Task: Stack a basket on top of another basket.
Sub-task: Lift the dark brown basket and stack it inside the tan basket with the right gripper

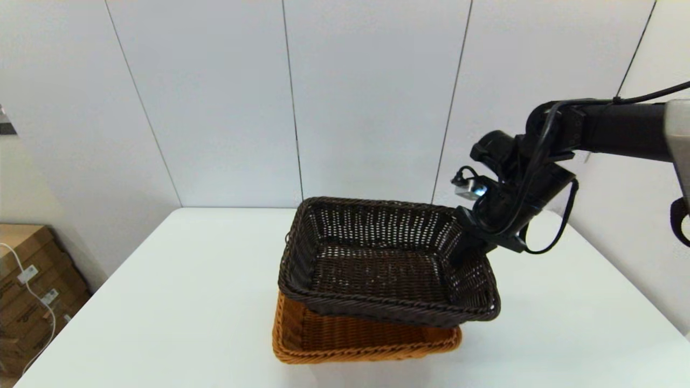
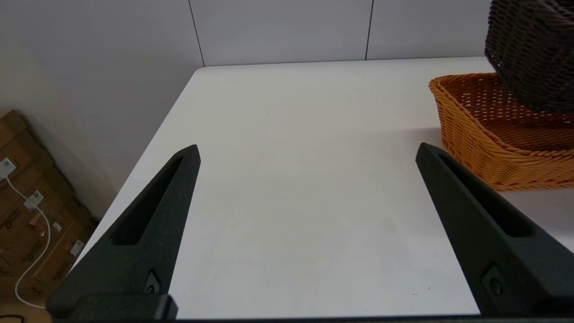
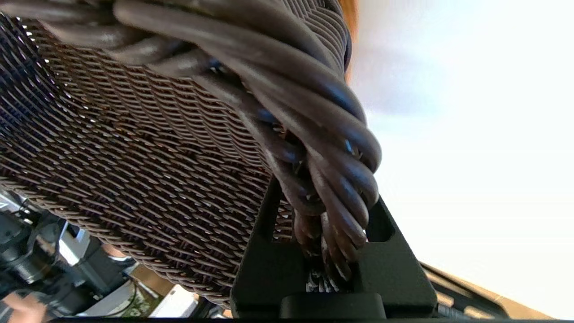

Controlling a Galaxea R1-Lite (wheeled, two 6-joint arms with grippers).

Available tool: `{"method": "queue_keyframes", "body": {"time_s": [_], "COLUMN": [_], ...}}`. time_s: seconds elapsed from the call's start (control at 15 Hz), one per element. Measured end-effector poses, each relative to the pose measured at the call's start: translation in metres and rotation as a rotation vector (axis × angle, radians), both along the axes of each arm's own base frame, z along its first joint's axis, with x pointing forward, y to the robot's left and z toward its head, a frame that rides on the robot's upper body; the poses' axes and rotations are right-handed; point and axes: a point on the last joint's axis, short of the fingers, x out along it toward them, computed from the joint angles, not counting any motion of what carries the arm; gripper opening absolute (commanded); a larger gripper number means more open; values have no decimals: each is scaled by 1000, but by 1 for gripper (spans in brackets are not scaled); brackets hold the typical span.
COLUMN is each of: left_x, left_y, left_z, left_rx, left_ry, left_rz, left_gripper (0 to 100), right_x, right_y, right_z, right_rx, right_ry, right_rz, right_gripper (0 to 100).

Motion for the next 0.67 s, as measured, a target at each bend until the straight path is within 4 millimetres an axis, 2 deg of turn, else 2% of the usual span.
{"method": "queue_keyframes", "body": {"time_s": [0.67], "left_x": [0], "left_y": [0], "left_z": [0], "left_rx": [0], "left_ry": [0], "left_rz": [0], "left_gripper": [100], "right_x": [-4], "right_y": [43], "right_z": [-23], "right_rx": [-17], "right_ry": [48], "right_rz": [112], "right_gripper": [0]}}
